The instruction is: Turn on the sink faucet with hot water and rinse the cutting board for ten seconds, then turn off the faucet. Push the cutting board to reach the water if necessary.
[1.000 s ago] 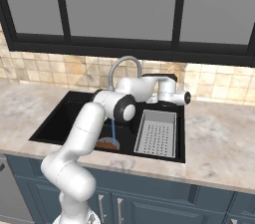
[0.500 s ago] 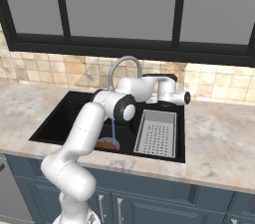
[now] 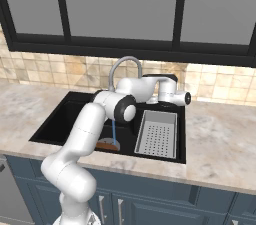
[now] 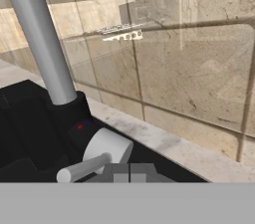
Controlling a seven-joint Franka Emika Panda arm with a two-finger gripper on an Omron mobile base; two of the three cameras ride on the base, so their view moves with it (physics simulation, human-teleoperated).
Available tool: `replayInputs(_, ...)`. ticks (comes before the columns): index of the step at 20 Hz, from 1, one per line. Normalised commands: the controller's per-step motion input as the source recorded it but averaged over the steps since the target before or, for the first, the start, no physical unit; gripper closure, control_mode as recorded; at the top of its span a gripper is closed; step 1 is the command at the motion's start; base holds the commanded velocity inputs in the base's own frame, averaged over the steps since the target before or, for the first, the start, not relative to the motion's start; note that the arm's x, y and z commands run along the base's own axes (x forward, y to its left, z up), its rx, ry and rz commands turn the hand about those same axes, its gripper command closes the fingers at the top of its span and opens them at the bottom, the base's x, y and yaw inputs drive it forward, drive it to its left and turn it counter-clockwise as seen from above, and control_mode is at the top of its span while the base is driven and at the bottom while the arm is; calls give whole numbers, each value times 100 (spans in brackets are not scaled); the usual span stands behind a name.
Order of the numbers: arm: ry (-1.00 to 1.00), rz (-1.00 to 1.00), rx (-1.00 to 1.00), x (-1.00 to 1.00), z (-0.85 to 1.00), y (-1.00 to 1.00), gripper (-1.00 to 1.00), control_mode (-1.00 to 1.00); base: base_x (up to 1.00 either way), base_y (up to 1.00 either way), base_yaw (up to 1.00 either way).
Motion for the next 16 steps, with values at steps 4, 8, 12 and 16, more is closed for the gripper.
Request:
replayInputs(4,0,0,0,0,0,42,100,-100,0,0,0)
replayInputs(8,0,0,0,0,0,44,100,-100,0,0,0)
replayInputs(12,0,-1,0,0,0,46,100,-100,0,0,0)
replayInputs(16,0,-2,-1,-3,0,51,100,-100,0,0,0)
